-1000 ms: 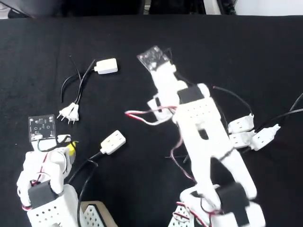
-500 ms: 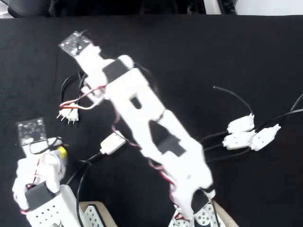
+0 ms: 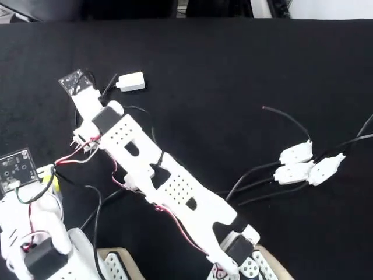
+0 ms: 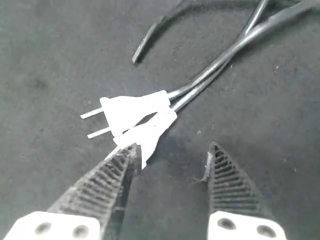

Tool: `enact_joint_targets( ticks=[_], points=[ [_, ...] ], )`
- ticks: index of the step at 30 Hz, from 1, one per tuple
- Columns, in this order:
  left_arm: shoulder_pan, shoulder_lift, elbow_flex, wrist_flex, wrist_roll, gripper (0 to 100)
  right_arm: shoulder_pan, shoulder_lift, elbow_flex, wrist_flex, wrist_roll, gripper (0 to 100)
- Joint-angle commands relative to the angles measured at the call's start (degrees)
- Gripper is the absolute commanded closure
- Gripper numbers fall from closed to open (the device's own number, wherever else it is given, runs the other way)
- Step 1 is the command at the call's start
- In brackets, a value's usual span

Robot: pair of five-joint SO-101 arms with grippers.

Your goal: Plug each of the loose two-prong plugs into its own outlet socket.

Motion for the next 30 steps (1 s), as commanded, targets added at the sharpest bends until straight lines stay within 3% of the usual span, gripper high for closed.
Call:
enact_joint_targets(
  ticks=[1, 20, 30],
  points=[
    [-0.3, -0.1, -6.1, 2.3, 0.3, 78, -0.3, -0.4, -2.4, 0.4, -2.5, 79.0],
    [-0.8, -0.1, -7.1, 2.5, 0.5, 78, -5.8, 4.4, -4.0, -3.3, -9.6, 79.0],
    [-0.8, -0.1, -7.1, 2.5, 0.5, 78, 0.2, 2.9, -4.6, -3.5, -9.6, 79.0]
  ],
)
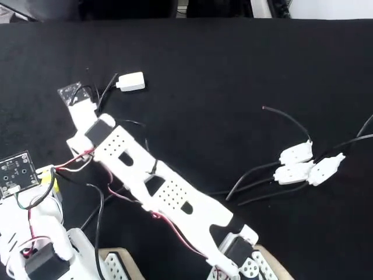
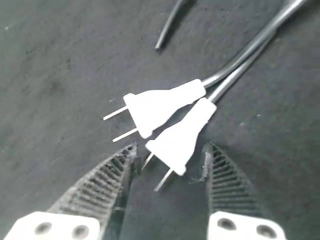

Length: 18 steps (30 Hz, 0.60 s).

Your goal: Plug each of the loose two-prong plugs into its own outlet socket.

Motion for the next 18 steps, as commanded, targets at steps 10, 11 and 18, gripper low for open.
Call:
enact_joint_targets(
  ticks=[10, 11, 18],
  points=[
    [-0.8, -0.1, -3.6, 0.2, 0.5, 78, 2.5, -2.2, -1.9, -7.1, -0.6, 79.0],
    [-0.8, -0.1, -3.6, 0.2, 0.5, 78, 2.6, -2.2, -1.8, -6.9, -0.6, 79.0],
    [-0.8, -0.1, -3.5, 0.2, 0.5, 78, 2.9, 0.7, -2.1, -5.1, -0.4, 86.1]
  ],
)
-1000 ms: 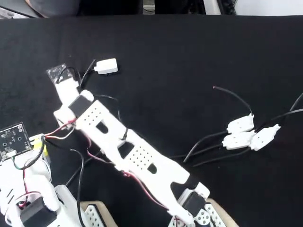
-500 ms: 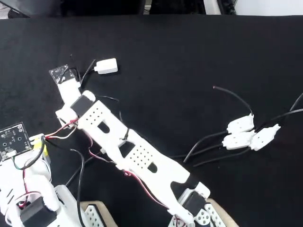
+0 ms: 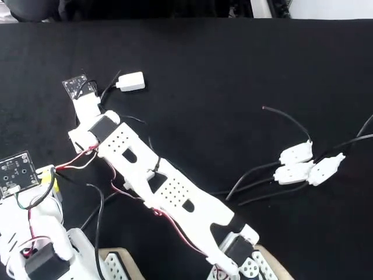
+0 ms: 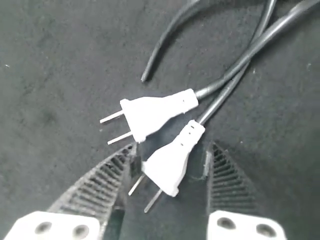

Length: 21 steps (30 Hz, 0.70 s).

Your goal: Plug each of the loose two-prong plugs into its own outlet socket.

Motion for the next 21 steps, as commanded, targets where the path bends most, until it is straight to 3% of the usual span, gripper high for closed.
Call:
enact_joint_targets(
  ticks=[1, 3, 6, 14, 21],
  points=[
    [-0.8, -0.1, -3.5, 0.2, 0.5, 78, 1.6, -0.3, -2.1, 1.3, -0.4, 90.4],
    [-0.8, -0.1, -3.5, 0.2, 0.5, 78, 1.7, -0.3, -2.2, 2.5, -0.5, 99.2],
    [-0.8, -0.1, -3.5, 0.2, 0.5, 78, 1.7, -0.4, -2.2, 4.2, -0.4, 96.0],
    [-0.8, -0.1, -3.3, 0.2, 0.4, 78, 6.1, -8.3, -2.1, 12.7, -0.1, 98.7],
    [-0.8, -0.1, -3.0, 0.2, 0.4, 78, 11.9, -16.2, -2.1, 18.6, 8.4, 98.7]
  ],
)
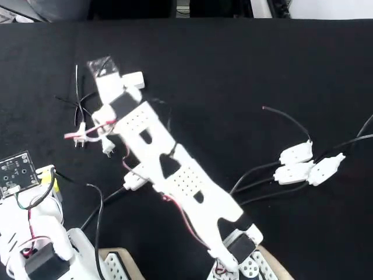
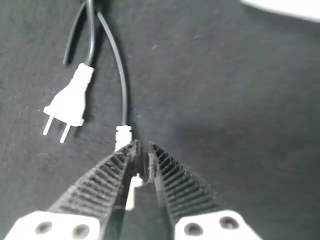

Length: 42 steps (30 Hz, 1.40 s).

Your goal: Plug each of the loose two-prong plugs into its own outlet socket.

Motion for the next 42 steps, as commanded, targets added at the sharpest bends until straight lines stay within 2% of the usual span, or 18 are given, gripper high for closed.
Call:
enact_joint_targets(
  ticks=[1, 5, 10, 17, 21, 25, 31, 40, 42],
  points=[
    [-0.8, -0.1, -3.0, 0.2, 0.4, 78, 4.2, -7.9, -1.8, 2.4, 5.0, 98.7],
    [-0.8, -0.1, -2.9, 0.3, 0.5, 78, 6.3, -9.8, -0.7, 3.3, 10.5, 98.7],
    [-0.7, -0.1, -0.5, 0.3, 0.6, 78, -0.4, -8.9, 5.1, 1.2, 11.2, 98.3],
    [-0.1, -0.1, 1.4, 0.2, 0.6, 78, -6.3, -2.9, 7.2, -5.4, 5.8, 82.0],
    [-0.1, -0.1, 1.4, 0.2, 0.6, 78, -7.8, 0.3, 7.2, -5.1, 5.8, 78.2],
    [-0.1, -0.1, 1.4, 0.2, 0.6, 78, -8.8, 1.9, 7.2, -2.3, 5.2, 83.0],
    [-0.1, -0.1, 1.4, 0.2, 0.6, 78, -8.6, 2.2, 7.2, -1.8, 1.8, 98.6],
    [-0.1, -0.1, 1.4, 0.2, 0.6, 78, -5.6, 1.7, 1.3, -1.2, 2.0, 98.7],
    [-0.1, -0.1, 1.4, 0.2, 0.6, 78, -4.7, 1.7, -1.9, 0.3, 4.0, 98.7]
  ],
)
